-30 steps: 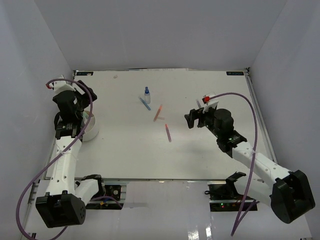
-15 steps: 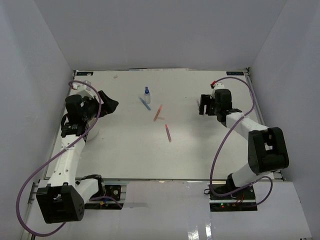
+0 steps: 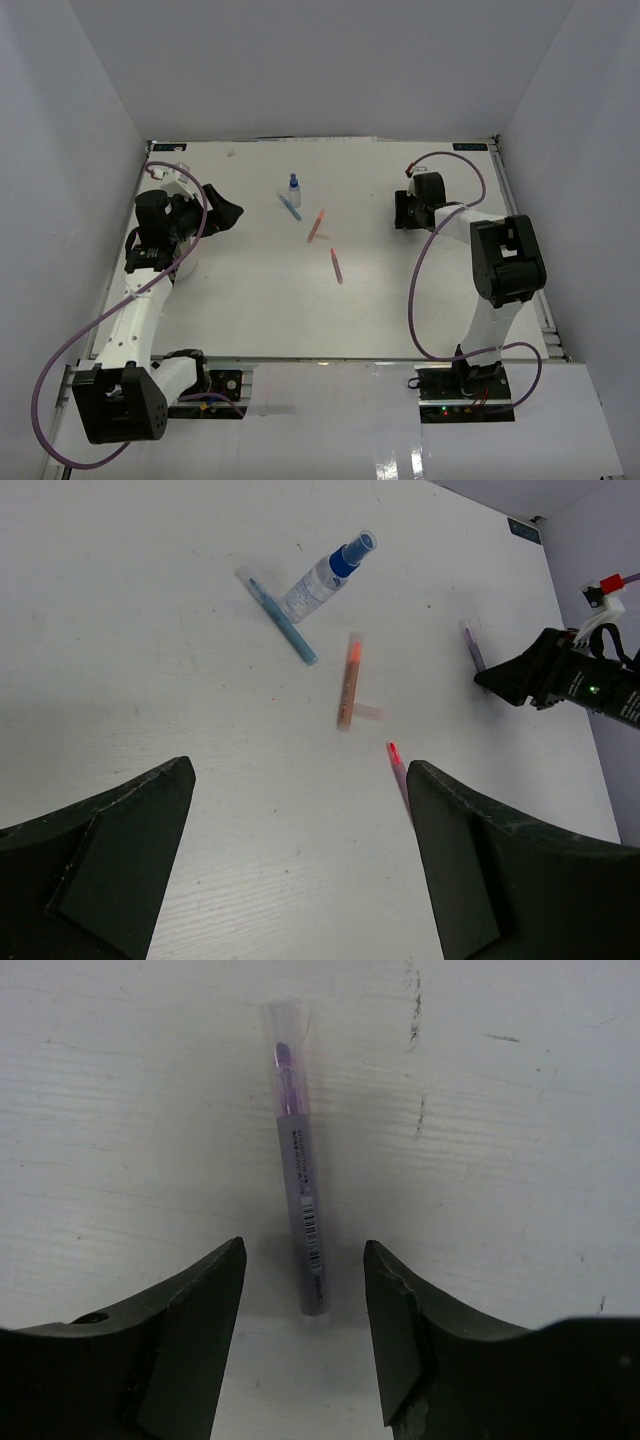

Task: Sort the stationery into containers
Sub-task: Pick up the pen from the center of the board.

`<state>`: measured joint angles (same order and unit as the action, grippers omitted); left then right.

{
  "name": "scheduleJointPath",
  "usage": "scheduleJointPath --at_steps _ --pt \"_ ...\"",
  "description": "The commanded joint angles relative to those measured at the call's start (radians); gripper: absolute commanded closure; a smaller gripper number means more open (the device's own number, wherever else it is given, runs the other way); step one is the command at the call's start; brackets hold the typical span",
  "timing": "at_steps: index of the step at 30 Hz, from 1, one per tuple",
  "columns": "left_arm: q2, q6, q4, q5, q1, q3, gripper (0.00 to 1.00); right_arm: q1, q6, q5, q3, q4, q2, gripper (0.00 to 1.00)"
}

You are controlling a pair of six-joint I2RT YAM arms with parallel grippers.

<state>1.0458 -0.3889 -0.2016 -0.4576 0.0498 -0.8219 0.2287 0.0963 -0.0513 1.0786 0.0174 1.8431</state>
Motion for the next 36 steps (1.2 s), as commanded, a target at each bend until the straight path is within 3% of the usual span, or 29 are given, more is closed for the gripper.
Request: scheduleJointPath --at_steps 1,7,13,20,27,36 --pt "-0.001 0.013 0.018 -0.024 -0.005 0.003 0.02 0.000 -0.009 -0.019 0.050 -0.016 0.040 0.44" --pt "0.000 0.012 0.019 -0.029 -0.010 0.003 0.02 0.003 -0.012 -0.042 0.083 -0.105 0.067 0.65" --pt "0.011 -0.001 0.016 -0.042 -0.033 0.004 0.02 0.020 -0.015 -0.044 0.009 -0.048 -0.013 0.89" --pt "0.000 -0.096 0.005 -0.010 -0.200 -0.011 0.02 0.113 -0.024 -0.009 -0.144 0.044 -0.186 0.92" --pt "0.037 -0.238 0.040 0.091 -0.391 -0.040 0.02 0.358 0.011 0.103 -0.357 0.286 -0.487 0.92" --pt "0.069 -0.306 0.056 0.290 -0.590 -0.109 0.10 0.521 0.054 0.215 -0.462 0.562 -0.623 0.92"
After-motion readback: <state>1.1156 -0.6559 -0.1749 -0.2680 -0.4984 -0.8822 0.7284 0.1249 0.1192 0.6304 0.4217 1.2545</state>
